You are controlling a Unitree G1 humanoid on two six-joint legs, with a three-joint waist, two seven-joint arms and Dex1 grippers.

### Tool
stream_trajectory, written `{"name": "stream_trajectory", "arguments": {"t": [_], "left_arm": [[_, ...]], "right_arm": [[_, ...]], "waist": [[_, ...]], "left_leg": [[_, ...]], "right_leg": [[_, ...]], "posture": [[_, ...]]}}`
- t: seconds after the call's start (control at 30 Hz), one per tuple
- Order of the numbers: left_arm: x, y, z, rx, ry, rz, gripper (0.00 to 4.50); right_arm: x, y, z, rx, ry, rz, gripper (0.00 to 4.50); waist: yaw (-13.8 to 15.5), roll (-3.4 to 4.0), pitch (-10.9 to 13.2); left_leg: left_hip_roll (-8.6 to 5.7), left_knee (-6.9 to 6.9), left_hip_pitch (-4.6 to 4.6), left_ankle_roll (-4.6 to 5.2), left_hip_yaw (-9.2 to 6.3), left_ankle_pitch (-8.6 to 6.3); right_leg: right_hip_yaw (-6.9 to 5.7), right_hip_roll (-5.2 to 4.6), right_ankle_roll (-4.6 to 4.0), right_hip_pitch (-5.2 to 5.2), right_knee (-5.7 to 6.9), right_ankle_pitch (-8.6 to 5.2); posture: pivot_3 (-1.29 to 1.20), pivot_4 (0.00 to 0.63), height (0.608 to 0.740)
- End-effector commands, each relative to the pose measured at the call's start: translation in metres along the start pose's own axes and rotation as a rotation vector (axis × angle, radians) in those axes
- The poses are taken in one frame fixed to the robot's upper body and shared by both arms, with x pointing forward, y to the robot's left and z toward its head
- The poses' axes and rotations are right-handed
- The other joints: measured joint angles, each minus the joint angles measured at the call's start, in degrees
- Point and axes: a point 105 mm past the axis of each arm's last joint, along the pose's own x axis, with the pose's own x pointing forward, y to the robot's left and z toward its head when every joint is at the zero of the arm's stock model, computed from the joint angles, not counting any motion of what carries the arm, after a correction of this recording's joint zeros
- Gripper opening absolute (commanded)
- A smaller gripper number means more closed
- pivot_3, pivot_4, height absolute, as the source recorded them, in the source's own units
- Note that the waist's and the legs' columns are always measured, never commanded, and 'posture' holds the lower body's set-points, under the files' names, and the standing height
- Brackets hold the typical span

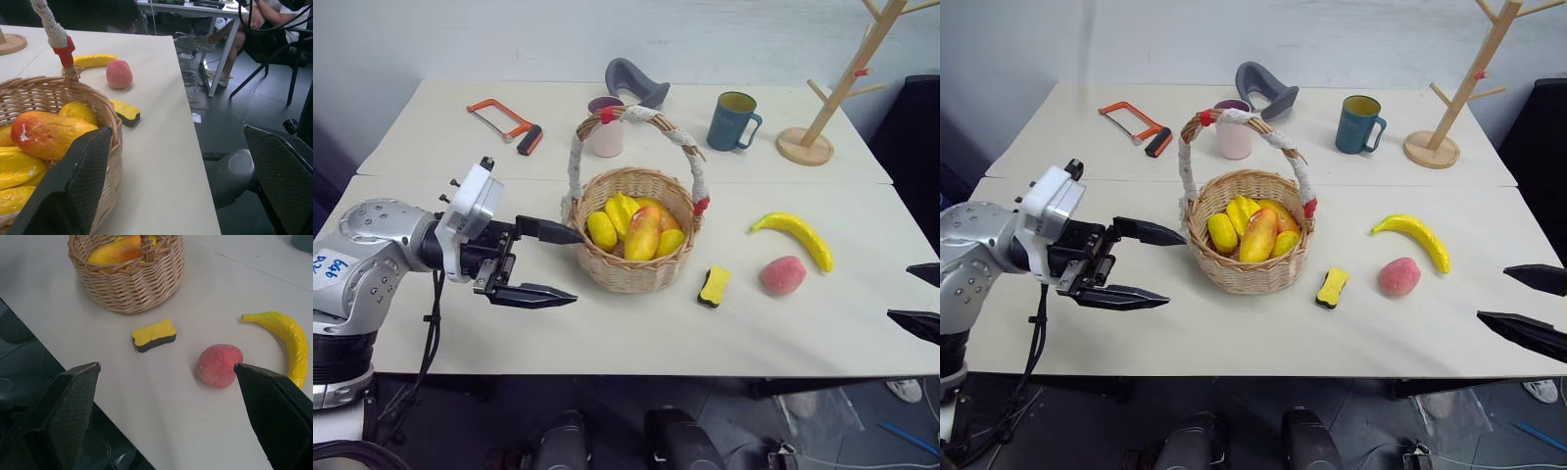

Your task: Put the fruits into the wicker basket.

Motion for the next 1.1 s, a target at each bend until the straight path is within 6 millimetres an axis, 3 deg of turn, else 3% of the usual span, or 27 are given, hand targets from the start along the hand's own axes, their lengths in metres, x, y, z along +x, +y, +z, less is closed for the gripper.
{"name": "stream_trajectory", "arguments": {"t": [0.03,0.5,0.67,0.8,0.9,1.1], "left_arm": [[-0.001,-0.004,0.003,0.068,0.032,-0.002,4.49],[0.002,0.003,0.006,0.067,-0.015,0.028,4.49],[0.011,0.008,0.000,0.074,0.006,0.016,4.49],[0.023,0.005,0.003,0.083,0.000,-0.042,4.49],[0.024,0.003,0.004,0.078,0.002,-0.073,4.49],[0.027,0.004,0.005,0.101,0.017,-0.070,4.49]], "right_arm": [[-0.005,0.002,0.008,-0.039,-0.012,-0.001,4.50],[0.002,-0.003,0.003,-0.089,0.018,-0.047,4.50],[0.023,0.004,0.000,-0.169,0.057,0.017,4.50],[0.059,0.011,0.007,-0.320,0.058,0.088,4.50],[0.101,0.014,0.008,-0.568,0.090,0.156,4.50],[0.153,0.005,-0.012,-0.962,0.208,0.294,4.50]], "waist": [[-0.01,0.00,0.00],[-0.07,0.00,0.00],[-0.04,0.00,0.00],[-0.17,0.00,0.00],[-0.81,0.01,0.01],[-1.27,0.09,0.06]], "left_leg": [[0.00,0.00,0.00,0.00,0.00,0.00],[0.02,0.00,0.00,-0.02,0.00,0.01],[0.04,0.01,0.01,-0.08,0.00,0.04],[0.05,0.10,-0.02,-0.09,-0.01,0.05],[0.10,0.13,-0.03,-0.28,0.02,0.15],[0.16,0.20,-0.17,-0.36,0.01,0.18]], "right_leg": [[0.00,0.01,0.00,0.00,0.00,0.00],[0.05,0.08,0.00,0.00,0.00,0.00],[0.06,0.12,0.00,0.00,0.02,0.00],[0.09,0.17,0.05,0.00,0.03,0.02],[0.15,0.25,0.05,-0.05,0.08,0.02],[0.18,0.36,0.00,-0.20,0.11,-0.01]], "posture": [[0.00,0.150,0.740],[0.00,0.150,0.740],[0.00,0.150,0.740],[0.00,0.150,0.740],[0.00,0.150,0.740],[0.00,0.150,0.740]]}}
